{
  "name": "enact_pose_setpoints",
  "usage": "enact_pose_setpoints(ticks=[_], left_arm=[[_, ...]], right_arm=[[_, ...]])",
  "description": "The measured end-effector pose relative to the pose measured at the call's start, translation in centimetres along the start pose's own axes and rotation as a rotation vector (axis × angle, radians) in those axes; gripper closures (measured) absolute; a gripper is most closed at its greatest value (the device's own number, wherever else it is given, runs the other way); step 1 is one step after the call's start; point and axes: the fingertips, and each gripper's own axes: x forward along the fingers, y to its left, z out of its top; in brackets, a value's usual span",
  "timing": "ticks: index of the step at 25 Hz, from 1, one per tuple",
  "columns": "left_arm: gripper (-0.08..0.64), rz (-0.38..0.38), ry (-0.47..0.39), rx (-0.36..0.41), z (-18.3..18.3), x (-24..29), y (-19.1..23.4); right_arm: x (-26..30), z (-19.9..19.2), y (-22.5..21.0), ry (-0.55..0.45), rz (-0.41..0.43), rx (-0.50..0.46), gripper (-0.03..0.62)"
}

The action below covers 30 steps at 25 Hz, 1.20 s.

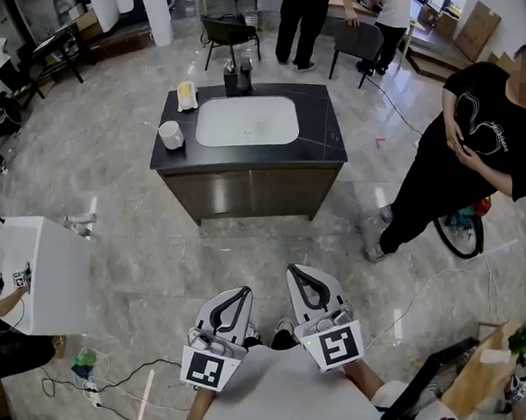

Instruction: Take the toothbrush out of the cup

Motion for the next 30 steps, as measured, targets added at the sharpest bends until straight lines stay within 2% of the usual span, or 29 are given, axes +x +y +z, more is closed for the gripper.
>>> enact_pose_setpoints(ticks=[3,6,8,13,16,19,24,30], left_arm=[[0.557,0.003,0.001,0.0,-0.1,0.0,0.0],[0.557,0.008,-0.006,0.003,0.0,0.1,0.1],[0.557,0.013,-0.017,0.002,0.2,0.2,0.1],[0.557,0.067,-0.025,-0.022,0.1,-0.8,1.0],[0.557,0.09,-0.027,-0.022,0.0,-1.8,2.1],[0.557,0.107,-0.032,-0.024,0.1,-2.7,3.6],[0.557,0.139,-0.03,-0.024,0.2,-4.6,7.0],[0.557,0.151,-0.031,-0.035,0.0,-5.7,10.1]], right_arm=[[-0.1,-0.1,0.3,0.005,0.025,0.042,0.589],[-0.7,-1.9,0.4,0.117,0.043,0.056,0.589],[-0.9,-2.3,0.4,0.143,0.045,0.047,0.589],[0.0,-2.5,1.2,0.147,0.079,0.038,0.589],[1.3,-1.9,2.2,0.113,0.093,0.029,0.589],[2.4,-2.6,3.5,0.162,0.108,0.018,0.589],[4.6,-2.7,6.2,0.162,0.139,0.029,0.589],[6.8,-3.1,7.9,0.183,0.135,0.012,0.589]])
